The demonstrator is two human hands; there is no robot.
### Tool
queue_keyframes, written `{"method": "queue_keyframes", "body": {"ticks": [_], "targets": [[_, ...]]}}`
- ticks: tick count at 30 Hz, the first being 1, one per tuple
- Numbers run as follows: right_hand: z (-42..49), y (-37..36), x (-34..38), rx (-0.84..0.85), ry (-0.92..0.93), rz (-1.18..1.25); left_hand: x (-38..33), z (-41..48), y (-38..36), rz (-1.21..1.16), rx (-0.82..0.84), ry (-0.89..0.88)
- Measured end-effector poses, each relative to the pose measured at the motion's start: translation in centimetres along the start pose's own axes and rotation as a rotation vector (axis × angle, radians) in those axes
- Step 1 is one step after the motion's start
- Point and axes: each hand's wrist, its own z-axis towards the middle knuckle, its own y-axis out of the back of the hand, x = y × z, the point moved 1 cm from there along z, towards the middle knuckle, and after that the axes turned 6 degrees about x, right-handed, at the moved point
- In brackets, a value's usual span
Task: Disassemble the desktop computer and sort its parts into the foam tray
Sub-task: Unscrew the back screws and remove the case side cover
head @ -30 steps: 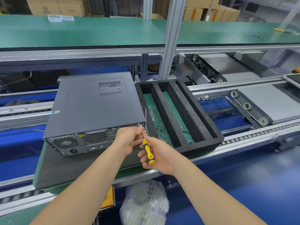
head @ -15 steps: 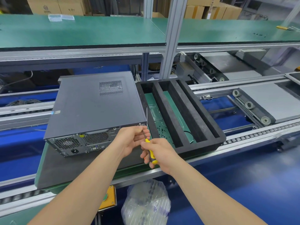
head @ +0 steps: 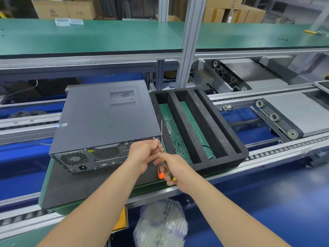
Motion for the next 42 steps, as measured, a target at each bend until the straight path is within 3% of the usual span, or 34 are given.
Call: {"method": "queue_keyframes", "body": {"ticks": [3, 9, 25, 34, 42], "targets": [[-0.2, -0.2, -0.2, 0.107, -0.053, 0.211, 0.1, -0.1, 0.0, -0.061, 0.048, 0.035], [0.1, -0.5, -0.3, 0.040, 0.096, 0.131, -0.2, 0.0, -0.2, -0.316, 0.090, 0.107], [-0.5, 0.0, -0.6, 0.067, 0.122, 0.122, 0.6, 0.0, -0.6, -0.363, 0.076, 0.070], [-0.3, 0.1, 0.1, 0.104, -0.013, 0.437, 0.2, -0.1, 0.1, -0.301, 0.092, 0.100], [-0.3, -0.1, -0.5, -0.046, 0.205, 0.050, 0.2, -0.1, 0.6, -0.115, 0.095, 0.108]]}}
